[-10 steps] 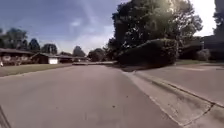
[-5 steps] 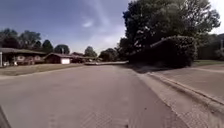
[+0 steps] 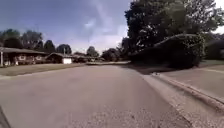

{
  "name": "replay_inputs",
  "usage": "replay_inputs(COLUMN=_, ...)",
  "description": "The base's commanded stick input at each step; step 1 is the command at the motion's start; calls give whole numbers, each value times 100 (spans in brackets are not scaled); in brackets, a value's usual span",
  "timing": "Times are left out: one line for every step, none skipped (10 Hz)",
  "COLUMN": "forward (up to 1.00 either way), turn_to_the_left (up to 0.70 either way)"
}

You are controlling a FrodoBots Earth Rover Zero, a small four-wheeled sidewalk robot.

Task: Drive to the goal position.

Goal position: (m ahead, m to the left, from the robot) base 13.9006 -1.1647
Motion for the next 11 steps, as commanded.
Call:
replay_inputs(forward=70, turn_to_the_left=3)
replay_inputs(forward=70, turn_to_the_left=3)
replay_inputs(forward=70, turn_to_the_left=3)
replay_inputs(forward=70, turn_to_the_left=3)
replay_inputs(forward=70, turn_to_the_left=3)
replay_inputs(forward=70, turn_to_the_left=3)
replay_inputs(forward=70, turn_to_the_left=3)
replay_inputs(forward=70, turn_to_the_left=3)
replay_inputs(forward=70, turn_to_the_left=3)
replay_inputs(forward=70, turn_to_the_left=-6)
replay_inputs(forward=70, turn_to_the_left=-31)
